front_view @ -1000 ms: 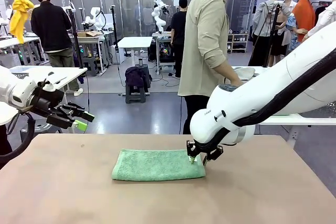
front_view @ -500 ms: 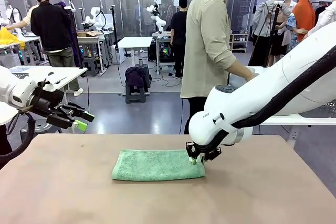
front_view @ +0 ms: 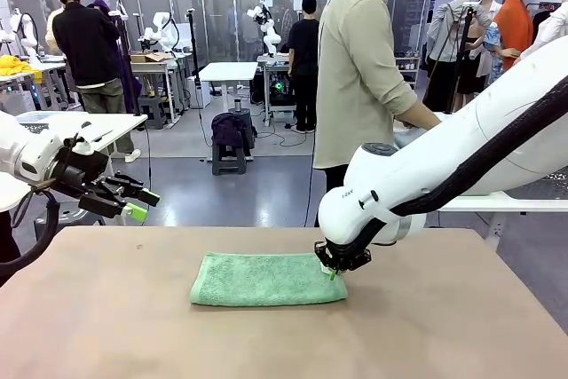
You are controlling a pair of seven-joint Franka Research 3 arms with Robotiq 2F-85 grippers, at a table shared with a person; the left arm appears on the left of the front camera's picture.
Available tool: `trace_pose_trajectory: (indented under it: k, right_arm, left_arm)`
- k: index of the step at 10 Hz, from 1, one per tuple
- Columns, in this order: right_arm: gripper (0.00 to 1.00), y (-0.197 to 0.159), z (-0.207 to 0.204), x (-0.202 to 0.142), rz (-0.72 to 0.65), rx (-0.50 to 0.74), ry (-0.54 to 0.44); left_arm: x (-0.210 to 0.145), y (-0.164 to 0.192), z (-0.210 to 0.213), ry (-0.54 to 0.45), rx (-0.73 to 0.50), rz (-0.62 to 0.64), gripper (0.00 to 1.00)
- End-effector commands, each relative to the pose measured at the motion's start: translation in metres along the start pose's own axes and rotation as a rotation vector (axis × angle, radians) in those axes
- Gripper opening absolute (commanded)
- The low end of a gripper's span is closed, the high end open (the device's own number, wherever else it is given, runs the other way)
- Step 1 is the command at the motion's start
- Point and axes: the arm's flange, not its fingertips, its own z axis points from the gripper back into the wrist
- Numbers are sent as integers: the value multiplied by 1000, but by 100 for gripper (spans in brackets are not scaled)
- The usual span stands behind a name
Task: Fold the towels and place them in the basket.
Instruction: When a person lays out a Towel with hook on the table, fold it in half twice.
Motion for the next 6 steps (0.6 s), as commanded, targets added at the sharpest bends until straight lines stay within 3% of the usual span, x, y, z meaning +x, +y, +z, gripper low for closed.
trace_pose_trajectory:
  k: [1, 6]
  right_arm:
    - [0, 6, -5, 3, -35, -32, 4]
    - [0, -31, 25, 2, 34, -41, -4]
  left_arm:
    - [2, -2, 1, -2, 2, -4, 72]
    - [2, -2, 1, -2, 2, -4, 72]
